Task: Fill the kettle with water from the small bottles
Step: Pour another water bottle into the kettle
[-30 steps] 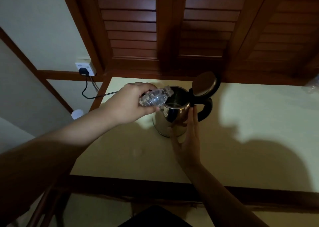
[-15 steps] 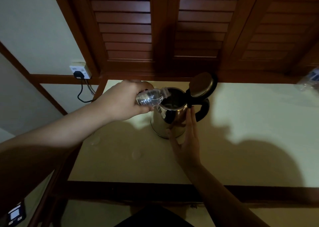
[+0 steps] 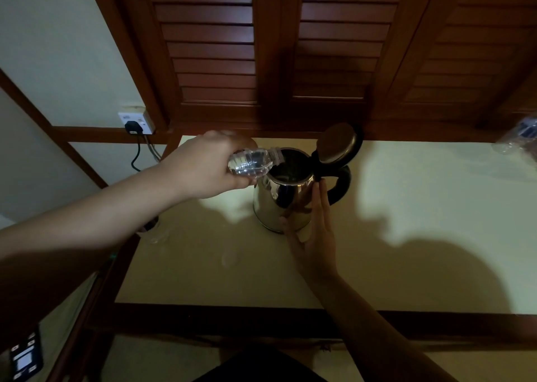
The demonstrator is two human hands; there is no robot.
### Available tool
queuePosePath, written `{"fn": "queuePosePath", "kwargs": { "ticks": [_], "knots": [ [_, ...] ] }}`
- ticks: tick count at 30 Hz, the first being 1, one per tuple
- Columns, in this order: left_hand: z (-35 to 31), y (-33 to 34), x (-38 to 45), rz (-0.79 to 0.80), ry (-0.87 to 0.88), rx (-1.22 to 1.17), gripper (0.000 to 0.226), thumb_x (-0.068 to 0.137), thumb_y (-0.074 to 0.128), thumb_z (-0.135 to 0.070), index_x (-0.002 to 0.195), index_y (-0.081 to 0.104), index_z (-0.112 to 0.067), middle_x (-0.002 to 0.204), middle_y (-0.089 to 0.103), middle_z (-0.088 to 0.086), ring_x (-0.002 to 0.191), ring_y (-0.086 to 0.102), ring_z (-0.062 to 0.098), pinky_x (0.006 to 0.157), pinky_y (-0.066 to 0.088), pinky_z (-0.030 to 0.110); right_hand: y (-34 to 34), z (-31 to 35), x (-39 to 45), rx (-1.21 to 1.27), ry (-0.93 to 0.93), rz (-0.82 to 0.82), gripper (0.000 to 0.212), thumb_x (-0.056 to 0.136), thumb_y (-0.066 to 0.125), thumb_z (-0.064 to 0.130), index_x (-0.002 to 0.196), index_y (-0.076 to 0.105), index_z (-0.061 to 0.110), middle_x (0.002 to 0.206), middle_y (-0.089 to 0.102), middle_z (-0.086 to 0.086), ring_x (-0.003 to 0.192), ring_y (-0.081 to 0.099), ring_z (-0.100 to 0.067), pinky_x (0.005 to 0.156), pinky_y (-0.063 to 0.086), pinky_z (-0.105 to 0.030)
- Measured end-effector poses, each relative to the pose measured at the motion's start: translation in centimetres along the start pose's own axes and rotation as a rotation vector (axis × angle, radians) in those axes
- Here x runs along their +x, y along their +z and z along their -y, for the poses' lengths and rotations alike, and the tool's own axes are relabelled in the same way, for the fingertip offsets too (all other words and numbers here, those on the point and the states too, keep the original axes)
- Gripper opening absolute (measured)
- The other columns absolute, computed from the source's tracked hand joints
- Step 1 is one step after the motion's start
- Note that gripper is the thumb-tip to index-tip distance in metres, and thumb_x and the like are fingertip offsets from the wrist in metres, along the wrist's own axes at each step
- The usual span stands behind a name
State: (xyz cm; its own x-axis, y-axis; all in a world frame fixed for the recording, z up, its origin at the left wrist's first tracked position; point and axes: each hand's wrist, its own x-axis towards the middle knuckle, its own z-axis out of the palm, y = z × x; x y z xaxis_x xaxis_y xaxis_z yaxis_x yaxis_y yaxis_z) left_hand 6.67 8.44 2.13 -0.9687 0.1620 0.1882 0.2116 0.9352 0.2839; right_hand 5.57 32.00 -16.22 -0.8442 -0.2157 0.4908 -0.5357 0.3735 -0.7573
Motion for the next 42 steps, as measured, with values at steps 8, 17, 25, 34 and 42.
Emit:
{"fn": "queuePosePath", "kwargs": {
  "ticks": [8,17,25,34,42],
  "knots": [
    [-0.4,-0.5,0.2,0.016,-0.004,0.032,0.056,0.073,0.074,-0.052,0.124,0.064,-0.033,0.111,0.065,-0.008,0.096,0.065,0.019,0.077,0.057,0.042,-0.1,-0.1,0.1,-0.009,-0.012,-0.003,0.098,0.099,0.077,0.024,0.17,0.009,0.029,0.179,0.01,0.001,0.165,0.017,-0.023,0.124,0.039,-0.053],
    [-1.2,-1.1,0.6,0.03,0.003,0.09,0.061,0.068,0.063,-0.064,0.121,0.065,-0.034,0.104,0.063,-0.009,0.09,0.065,0.02,0.073,0.058,0.042,-0.3,-0.1,0.0,-0.004,-0.013,0.019,0.096,0.1,0.076,0.024,0.17,0.011,0.024,0.18,0.007,0.003,0.166,0.015,-0.023,0.125,0.037,-0.052],
    [-1.5,-1.4,0.6,0.019,0.002,0.096,0.053,0.076,0.079,-0.046,0.125,0.064,-0.033,0.101,0.053,-0.015,0.091,0.063,0.02,0.075,0.055,0.036,-0.4,-0.2,0.0,-0.004,-0.016,0.011,0.094,0.1,0.076,0.025,0.17,0.012,0.021,0.18,0.009,0.0,0.165,0.017,-0.024,0.123,0.04,-0.055],
    [-1.4,-1.6,0.5,0.016,0.015,0.111,0.056,0.074,0.077,-0.047,0.127,0.064,-0.03,0.1,0.05,-0.015,0.093,0.063,0.021,0.076,0.056,0.039,-0.4,-0.2,0.1,-0.01,-0.025,0.008,0.094,0.099,0.076,0.024,0.17,0.014,0.02,0.179,0.01,-0.001,0.165,0.017,-0.023,0.126,0.038,-0.05],
    [-1.6,-2.0,0.5,0.0,-0.005,0.183,0.042,0.076,0.079,-0.042,0.113,0.066,-0.024,0.094,0.049,-0.01,0.086,0.061,0.023,0.072,0.054,0.041,-0.3,-0.3,0.1,-0.01,-0.012,0.011,0.094,0.099,0.077,0.023,0.17,0.016,0.018,0.179,0.011,-0.001,0.165,0.016,-0.02,0.127,0.036,-0.044]
  ]
}}
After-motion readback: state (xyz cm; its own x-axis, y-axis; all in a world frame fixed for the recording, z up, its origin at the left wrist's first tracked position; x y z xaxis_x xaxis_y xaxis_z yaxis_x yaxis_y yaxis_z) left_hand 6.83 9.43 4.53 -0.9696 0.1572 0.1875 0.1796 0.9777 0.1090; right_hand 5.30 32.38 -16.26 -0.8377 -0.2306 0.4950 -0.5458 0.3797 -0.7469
